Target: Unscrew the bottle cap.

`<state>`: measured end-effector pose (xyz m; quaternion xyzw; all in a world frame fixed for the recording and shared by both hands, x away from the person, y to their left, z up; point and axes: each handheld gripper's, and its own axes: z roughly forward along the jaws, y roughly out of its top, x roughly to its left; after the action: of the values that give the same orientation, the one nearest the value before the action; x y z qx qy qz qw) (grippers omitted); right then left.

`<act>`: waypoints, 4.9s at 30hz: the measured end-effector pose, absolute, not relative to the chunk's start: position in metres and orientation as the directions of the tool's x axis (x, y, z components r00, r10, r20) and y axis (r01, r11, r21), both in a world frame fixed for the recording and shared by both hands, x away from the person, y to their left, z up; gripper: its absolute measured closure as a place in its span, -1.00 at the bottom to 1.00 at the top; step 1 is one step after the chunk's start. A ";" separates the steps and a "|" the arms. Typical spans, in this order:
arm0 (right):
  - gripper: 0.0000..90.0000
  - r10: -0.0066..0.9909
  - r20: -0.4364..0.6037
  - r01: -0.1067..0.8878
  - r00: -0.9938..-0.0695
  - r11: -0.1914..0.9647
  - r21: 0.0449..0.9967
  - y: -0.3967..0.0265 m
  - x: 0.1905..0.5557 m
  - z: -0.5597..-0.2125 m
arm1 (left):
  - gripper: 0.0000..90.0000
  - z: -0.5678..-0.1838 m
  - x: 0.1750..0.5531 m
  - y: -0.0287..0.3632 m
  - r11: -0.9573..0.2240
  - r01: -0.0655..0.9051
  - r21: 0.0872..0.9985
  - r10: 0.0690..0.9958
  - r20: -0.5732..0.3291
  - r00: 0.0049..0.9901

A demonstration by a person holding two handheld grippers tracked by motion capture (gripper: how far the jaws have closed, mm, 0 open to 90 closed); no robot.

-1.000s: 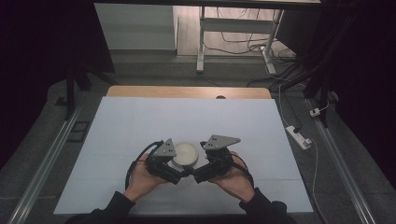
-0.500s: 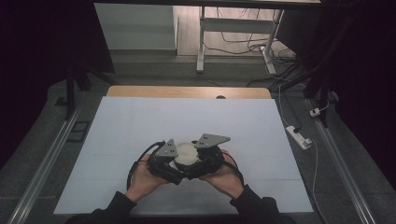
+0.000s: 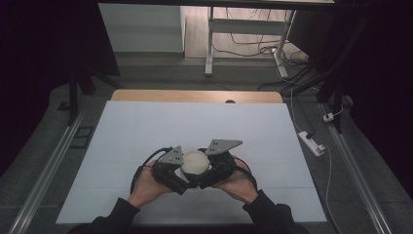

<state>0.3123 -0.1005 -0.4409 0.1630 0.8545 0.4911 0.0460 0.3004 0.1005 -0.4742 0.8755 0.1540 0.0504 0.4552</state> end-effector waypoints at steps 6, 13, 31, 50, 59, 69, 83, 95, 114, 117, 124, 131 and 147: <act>-0.85 0.200 0.108 0.195 -0.974 0.495 0.846 -0.106 0.317 -0.442 | -0.84 -0.475 0.300 0.100 -0.560 0.185 0.807 0.247 -0.050 0.968; -0.85 0.073 0.117 0.138 -0.990 0.497 0.857 -0.111 0.319 -0.443 | -0.84 -0.476 0.299 0.100 -0.565 0.141 0.813 0.163 -0.057 0.985; -1.00 0.351 0.092 0.249 -0.932 0.436 0.865 -0.113 0.316 -0.434 | -0.84 -0.476 0.304 0.105 -0.516 0.258 0.817 0.375 -0.056 0.925; -0.85 0.404 0.023 0.225 -0.914 0.461 0.858 -0.099 0.303 -0.439 | -0.84 -0.474 0.299 0.098 -0.516 0.254 0.818 0.384 -0.044 0.922; -0.85 0.242 0.083 0.192 -0.967 0.473 0.860 -0.110 0.310 -0.434 | -0.84 -0.473 0.298 0.100 -0.519 0.185 0.835 0.245 -0.062 0.967; -0.85 0.034 0.067 0.075 -0.997 0.494 0.866 -0.118 0.309 -0.434 | -0.84 -0.473 0.293 0.098 -0.537 0.089 0.839 0.088 -0.050 0.995; -0.98 0.262 0.027 0.150 -0.965 0.462 0.874 -0.117 0.307 -0.425 | -0.84 -0.473 0.299 0.100 -0.533 0.208 0.820 0.309 -0.039 0.950; -0.85 0.412 0.058 0.255 -0.909 0.441 0.861 -0.102 0.305 -0.437 | -0.84 -0.473 0.295 0.091 -0.526 0.257 0.811 0.408 -0.025 0.913; -0.84 0.238 0.099 0.203 -0.966 0.467 0.860 -0.112 0.311 -0.434 | -0.84 -0.476 0.298 0.095 -0.560 0.178 0.809 0.252 -0.038 0.967; -0.84 0.262 0.090 0.203 -0.961 0.446 0.872 -0.115 0.311 -0.430 | -0.84 -0.476 0.299 0.096 -0.561 0.185 0.807 0.263 -0.038 0.964; -0.84 0.291 0.080 0.206 -0.953 0.433 0.877 -0.119 0.311 -0.426 | -0.84 -0.476 0.302 0.101 -0.548 0.209 0.810 0.306 -0.038 0.951; -0.84 0.314 0.074 0.211 -0.946 0.427 0.879 -0.123 0.309 -0.424 | -0.84 -0.476 0.305 0.109 -0.534 0.233 0.813 0.350 -0.038 0.936; -0.84 0.345 0.069 0.224 -0.936 0.432 0.873 -0.130 0.302 -0.426 | -0.84 -0.477 0.313 0.122 -0.513 0.275 0.813 0.421 -0.040 0.906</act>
<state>0.3015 -0.1302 -0.4265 0.1687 0.8442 0.5053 0.0599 0.3132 0.1221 -0.4772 0.8660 0.2008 0.0813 0.4506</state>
